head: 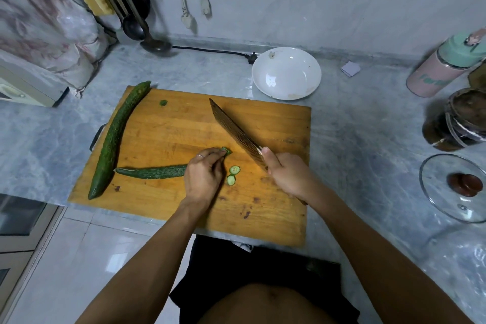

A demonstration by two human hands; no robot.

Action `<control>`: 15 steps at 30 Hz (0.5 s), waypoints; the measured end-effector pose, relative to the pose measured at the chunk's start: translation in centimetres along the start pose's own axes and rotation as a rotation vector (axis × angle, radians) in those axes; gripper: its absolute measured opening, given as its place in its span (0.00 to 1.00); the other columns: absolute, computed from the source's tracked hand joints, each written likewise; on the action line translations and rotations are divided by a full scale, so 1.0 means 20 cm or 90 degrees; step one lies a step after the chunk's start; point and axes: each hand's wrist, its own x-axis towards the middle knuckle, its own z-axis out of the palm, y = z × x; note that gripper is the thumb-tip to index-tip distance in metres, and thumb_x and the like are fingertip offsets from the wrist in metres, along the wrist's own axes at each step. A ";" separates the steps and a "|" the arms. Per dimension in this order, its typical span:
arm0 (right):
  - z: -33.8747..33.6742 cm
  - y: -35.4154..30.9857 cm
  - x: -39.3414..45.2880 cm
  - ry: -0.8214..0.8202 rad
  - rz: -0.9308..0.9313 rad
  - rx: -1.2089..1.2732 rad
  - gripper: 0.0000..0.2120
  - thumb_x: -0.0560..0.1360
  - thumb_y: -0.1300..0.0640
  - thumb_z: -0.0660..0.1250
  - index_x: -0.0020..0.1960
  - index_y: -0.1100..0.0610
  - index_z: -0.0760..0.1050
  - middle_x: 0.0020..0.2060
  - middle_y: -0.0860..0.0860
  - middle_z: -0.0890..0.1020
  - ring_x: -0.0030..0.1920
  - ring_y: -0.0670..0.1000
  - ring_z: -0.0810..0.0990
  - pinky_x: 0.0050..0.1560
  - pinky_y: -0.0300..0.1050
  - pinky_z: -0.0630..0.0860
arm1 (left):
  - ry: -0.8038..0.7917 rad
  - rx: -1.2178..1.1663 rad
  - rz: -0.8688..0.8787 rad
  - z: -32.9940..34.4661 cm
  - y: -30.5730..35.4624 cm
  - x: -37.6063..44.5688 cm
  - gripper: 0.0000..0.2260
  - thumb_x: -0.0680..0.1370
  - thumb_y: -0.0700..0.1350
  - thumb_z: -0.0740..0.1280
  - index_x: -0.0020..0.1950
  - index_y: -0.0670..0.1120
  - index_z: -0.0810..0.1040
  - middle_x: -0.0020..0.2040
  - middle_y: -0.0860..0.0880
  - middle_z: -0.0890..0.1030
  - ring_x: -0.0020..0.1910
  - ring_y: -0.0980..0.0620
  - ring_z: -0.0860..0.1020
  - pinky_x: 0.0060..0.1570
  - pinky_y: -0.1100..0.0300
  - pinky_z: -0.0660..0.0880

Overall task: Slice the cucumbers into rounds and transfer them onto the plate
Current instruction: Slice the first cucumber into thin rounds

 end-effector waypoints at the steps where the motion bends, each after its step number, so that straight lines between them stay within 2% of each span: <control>1: -0.01 0.00 -0.01 0.002 0.001 0.011 0.32 0.83 0.40 0.45 0.35 0.59 0.72 0.25 0.50 0.72 0.25 0.48 0.71 0.34 0.43 0.69 | -0.009 0.000 -0.006 -0.01 0.00 0.01 0.10 0.75 0.36 0.70 0.53 0.46 0.85 0.53 0.50 0.84 0.49 0.49 0.81 0.45 0.55 0.80; 4: -0.06 -0.02 -0.04 0.008 0.003 0.010 0.33 0.83 0.40 0.46 0.40 0.63 0.76 0.26 0.51 0.73 0.27 0.48 0.73 0.34 0.44 0.70 | -0.048 -0.021 -0.014 -0.03 0.00 0.04 0.09 0.76 0.38 0.69 0.54 0.45 0.85 0.54 0.50 0.83 0.51 0.50 0.80 0.51 0.60 0.77; 6: -0.07 -0.01 -0.05 0.021 -0.024 -0.021 0.33 0.83 0.39 0.48 0.39 0.64 0.76 0.28 0.52 0.74 0.29 0.50 0.74 0.37 0.47 0.72 | -0.034 -0.056 -0.009 -0.06 0.01 0.05 0.08 0.76 0.38 0.69 0.54 0.44 0.85 0.53 0.49 0.83 0.53 0.51 0.80 0.55 0.58 0.76; 7: -0.08 0.00 -0.06 0.033 -0.044 -0.043 0.31 0.83 0.39 0.50 0.37 0.62 0.74 0.28 0.51 0.74 0.29 0.49 0.73 0.36 0.47 0.70 | 0.000 -0.079 -0.009 -0.08 0.02 0.06 0.08 0.76 0.36 0.69 0.53 0.43 0.85 0.53 0.48 0.83 0.53 0.52 0.79 0.56 0.58 0.76; 9: -0.09 0.05 -0.08 0.056 -0.081 -0.106 0.27 0.82 0.39 0.54 0.32 0.57 0.68 0.26 0.49 0.71 0.27 0.47 0.70 0.31 0.44 0.64 | 0.112 -0.134 -0.014 -0.15 0.05 0.07 0.09 0.75 0.33 0.68 0.52 0.41 0.84 0.51 0.47 0.83 0.52 0.53 0.79 0.56 0.66 0.73; 11: -0.10 0.09 -0.11 0.074 -0.099 -0.199 0.24 0.81 0.38 0.56 0.34 0.53 0.66 0.27 0.47 0.70 0.27 0.46 0.68 0.29 0.43 0.60 | 0.195 -0.165 0.009 -0.23 0.10 0.10 0.09 0.75 0.32 0.67 0.50 0.40 0.84 0.50 0.47 0.83 0.51 0.55 0.79 0.54 0.68 0.71; 13: -0.11 0.12 -0.13 0.082 -0.115 -0.277 0.21 0.80 0.37 0.56 0.38 0.52 0.66 0.29 0.46 0.69 0.28 0.44 0.67 0.28 0.43 0.58 | 0.160 -0.157 0.067 -0.28 0.16 0.14 0.09 0.73 0.33 0.65 0.49 0.41 0.84 0.49 0.48 0.82 0.51 0.55 0.78 0.53 0.65 0.73; 15: -0.10 0.14 -0.14 0.079 -0.130 -0.330 0.21 0.79 0.36 0.55 0.42 0.53 0.67 0.30 0.45 0.70 0.29 0.45 0.68 0.28 0.43 0.60 | 0.010 -0.134 0.126 -0.28 0.20 0.17 0.11 0.71 0.35 0.63 0.46 0.43 0.84 0.48 0.49 0.82 0.49 0.53 0.78 0.52 0.61 0.75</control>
